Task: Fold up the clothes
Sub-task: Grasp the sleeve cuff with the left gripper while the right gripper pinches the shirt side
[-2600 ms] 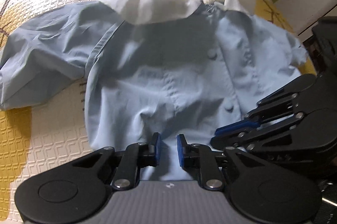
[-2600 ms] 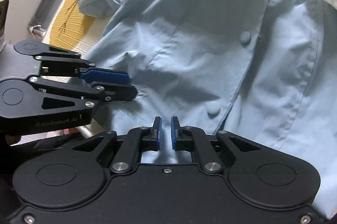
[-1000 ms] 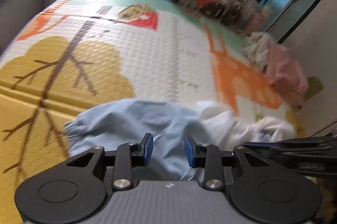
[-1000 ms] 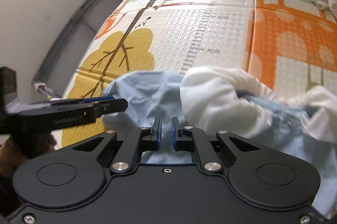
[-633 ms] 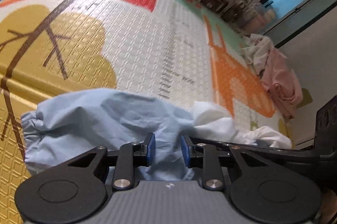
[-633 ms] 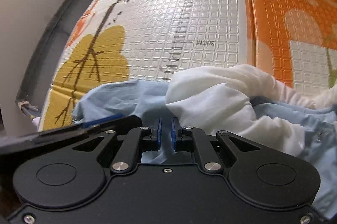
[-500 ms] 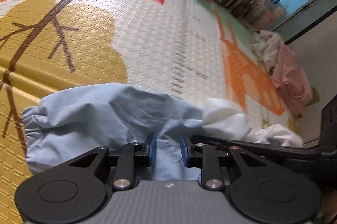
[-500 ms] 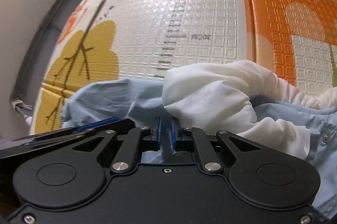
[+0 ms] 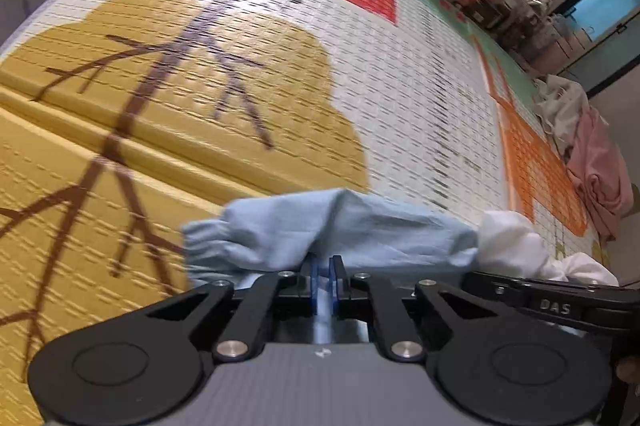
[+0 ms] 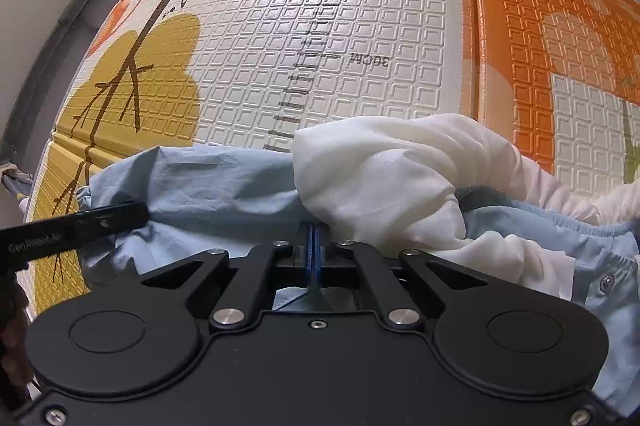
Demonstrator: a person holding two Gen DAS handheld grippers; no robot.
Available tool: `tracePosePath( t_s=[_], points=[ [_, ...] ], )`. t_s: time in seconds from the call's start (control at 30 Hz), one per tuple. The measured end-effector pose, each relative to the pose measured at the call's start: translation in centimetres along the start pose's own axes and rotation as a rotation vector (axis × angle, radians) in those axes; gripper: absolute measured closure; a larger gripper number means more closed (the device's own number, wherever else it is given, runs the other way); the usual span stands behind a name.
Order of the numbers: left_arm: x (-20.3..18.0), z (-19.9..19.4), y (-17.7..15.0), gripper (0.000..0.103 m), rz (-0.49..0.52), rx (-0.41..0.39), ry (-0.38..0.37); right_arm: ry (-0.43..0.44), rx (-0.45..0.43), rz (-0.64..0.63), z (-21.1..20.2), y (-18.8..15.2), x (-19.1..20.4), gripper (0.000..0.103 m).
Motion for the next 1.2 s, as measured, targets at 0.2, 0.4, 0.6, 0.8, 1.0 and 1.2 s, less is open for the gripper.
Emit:
tracePosePath(
  t_s=[0.2,0.4,0.6,0.8,1.0,1.2],
  points=[
    [1.4,-0.9,0.5,0.099,0.003,-0.021,0.054,-0.005,0.003,-0.003,0.0,0.0,0.0,0.103],
    [2.1,-3.0,0.9,0.099,-0.019,-0.078,0.083,-0.014,0.004,-0.011,0.0,0.0,0.1,0.103],
    [3.5,-5.4,0.8,0.083,-0.052,-0.114,0.127,-0.026,0.003,-0.018,0.0,0.0,0.3,0.103],
    [5.2,-5.2,-0.9,0.078,-0.113,-0.050,0.104,-0.037,0.002,-0.022,0.0,0.0,0.5,0.103],
    [5.8,-5.1,-2.0,0.068,-0.199,-0.036,0.004,-0.043,0.003,-0.026,0.1,0.0,0.5,0.103],
    [6.0,-5.4,-2.4,0.058,-0.236,-0.030,-0.050,-0.050,0.003,-0.027,0.1,0.0,0.7,0.103]
  ],
)
Point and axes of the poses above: each gripper's, at about its wrist camera, not at the fingertips, and z roughly the way its jaws point, x to its left, y to its top, the point moved 2 cm from there along z, roughly the way its jaws point, and after that the axes turned 3 degrees about z, right-handed, at the moved point
